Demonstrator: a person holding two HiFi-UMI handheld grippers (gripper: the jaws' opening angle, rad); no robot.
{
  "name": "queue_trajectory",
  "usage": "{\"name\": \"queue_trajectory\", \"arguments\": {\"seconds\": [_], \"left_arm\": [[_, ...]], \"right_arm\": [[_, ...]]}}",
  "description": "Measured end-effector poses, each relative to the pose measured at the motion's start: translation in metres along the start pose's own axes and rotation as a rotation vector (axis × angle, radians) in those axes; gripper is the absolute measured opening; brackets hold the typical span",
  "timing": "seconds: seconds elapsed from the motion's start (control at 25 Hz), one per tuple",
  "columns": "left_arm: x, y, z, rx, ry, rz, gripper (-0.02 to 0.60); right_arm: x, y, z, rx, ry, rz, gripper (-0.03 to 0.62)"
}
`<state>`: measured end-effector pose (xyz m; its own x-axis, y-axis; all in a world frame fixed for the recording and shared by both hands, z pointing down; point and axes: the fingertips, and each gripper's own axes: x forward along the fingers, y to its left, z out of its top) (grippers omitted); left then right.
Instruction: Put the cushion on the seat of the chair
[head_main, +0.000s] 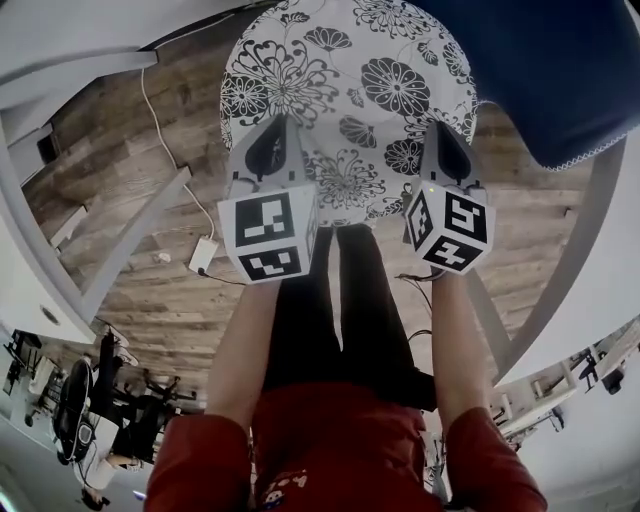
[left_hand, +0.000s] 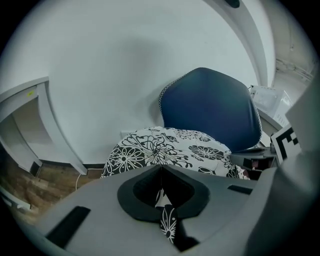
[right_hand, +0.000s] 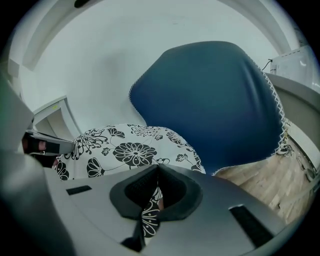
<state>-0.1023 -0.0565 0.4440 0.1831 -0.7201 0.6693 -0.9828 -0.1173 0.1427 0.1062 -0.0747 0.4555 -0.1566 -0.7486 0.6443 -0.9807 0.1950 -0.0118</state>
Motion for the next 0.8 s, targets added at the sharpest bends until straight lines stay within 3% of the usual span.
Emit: {"name": "queue_trajectory", "arguments": {"seconds": [0.8], "left_arm": [[0.038,0.003,-0.028,0.024,0.061,0.019,0.028]], "right_arm": [[0.028,-0.005,-0.035,-0.002,0.058,0.002,0.028]]}}
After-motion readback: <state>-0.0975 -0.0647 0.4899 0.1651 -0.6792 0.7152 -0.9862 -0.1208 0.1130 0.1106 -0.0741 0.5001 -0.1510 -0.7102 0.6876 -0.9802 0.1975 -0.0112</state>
